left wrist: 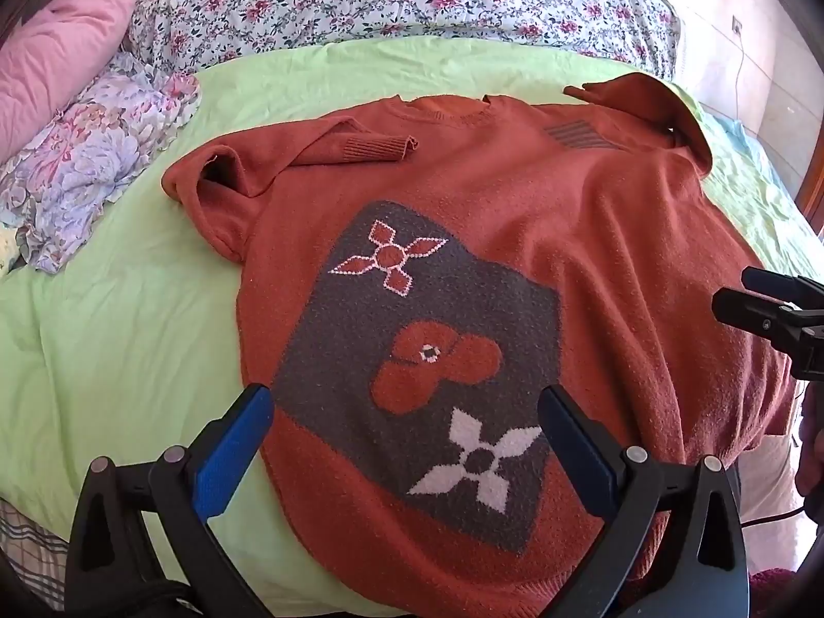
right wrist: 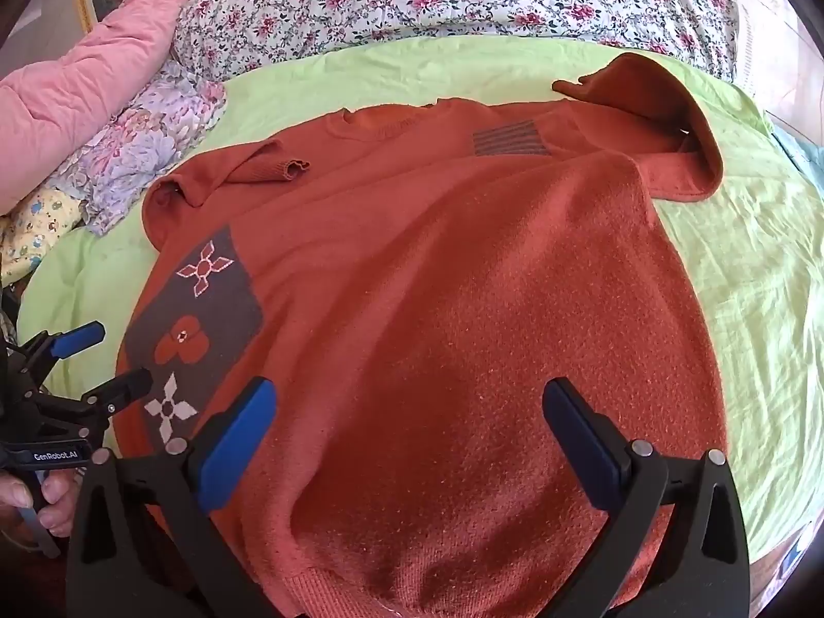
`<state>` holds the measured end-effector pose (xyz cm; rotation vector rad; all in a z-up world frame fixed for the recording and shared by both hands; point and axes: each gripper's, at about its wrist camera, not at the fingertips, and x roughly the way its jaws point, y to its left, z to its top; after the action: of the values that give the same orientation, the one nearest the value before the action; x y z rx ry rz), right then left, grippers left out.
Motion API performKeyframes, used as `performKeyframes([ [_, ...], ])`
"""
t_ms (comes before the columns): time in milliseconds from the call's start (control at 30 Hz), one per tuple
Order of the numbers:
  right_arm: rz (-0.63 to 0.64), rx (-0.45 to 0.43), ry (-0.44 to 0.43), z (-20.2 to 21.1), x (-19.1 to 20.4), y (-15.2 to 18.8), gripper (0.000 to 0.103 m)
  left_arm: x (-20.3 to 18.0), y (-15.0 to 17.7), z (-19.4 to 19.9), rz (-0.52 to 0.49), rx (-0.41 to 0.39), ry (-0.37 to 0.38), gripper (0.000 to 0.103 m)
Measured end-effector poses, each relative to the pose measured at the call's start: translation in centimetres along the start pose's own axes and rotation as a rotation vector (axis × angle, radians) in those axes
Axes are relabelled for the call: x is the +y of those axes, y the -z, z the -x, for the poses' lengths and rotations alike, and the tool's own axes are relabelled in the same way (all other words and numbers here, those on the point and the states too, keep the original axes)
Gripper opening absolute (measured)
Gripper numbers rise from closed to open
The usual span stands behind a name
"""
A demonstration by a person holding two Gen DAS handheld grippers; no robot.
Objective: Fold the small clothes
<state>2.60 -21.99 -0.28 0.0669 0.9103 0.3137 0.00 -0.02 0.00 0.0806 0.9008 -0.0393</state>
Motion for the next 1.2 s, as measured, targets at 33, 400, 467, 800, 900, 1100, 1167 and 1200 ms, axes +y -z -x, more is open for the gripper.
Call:
performKeyframes([
  [33,0.001,-0.001,-0.001,-0.01,-0.02,0.06,0.103,-0.02,-0.01,0.01,0.0,0.0,0.001,0.103],
  [400,0.003,-0.008,0.0,0.11,0.35,0.0,0.103,-0.33,0.02,0.12,0.002,-0.007,-0.002,0.103],
  [467,0.004,-0.009,-0.005,0.08,0.13,0.05,0.103,-0.07,-0.08,0.19,0.002,-0.009,-0.001,0.103],
  [800,0.005,-0.034,-0.007,0.05,0.22,0.24,0.103,0.27,0.01,0.19,0.009,-0.003,-0.004,0.103],
  [900,0.001,-0.006,-0.007,-0.07,0.29,0.34,0.103,0.42,-0.07,0.27,0.013,-0.006,-0.009,0.103],
  [1100,-0.002,-0.013,-0.019,-0.18,0.62,0.37,0.103,0.42,-0.14,0.36,0.017,0.008,-0.009,0.103],
  [1167,-0.015,-0.031,-0.042,-0.08,0.43,0.31,0.103,0.41,-0.16,0.36,0.016,0.005,-0.011,0.103],
  [1200,-0.015,-0.032,-0.044,-0.11,0.52,0.32,0.103,0.42,-0.18,0.34,0.017,0.006,-0.009,0.103],
])
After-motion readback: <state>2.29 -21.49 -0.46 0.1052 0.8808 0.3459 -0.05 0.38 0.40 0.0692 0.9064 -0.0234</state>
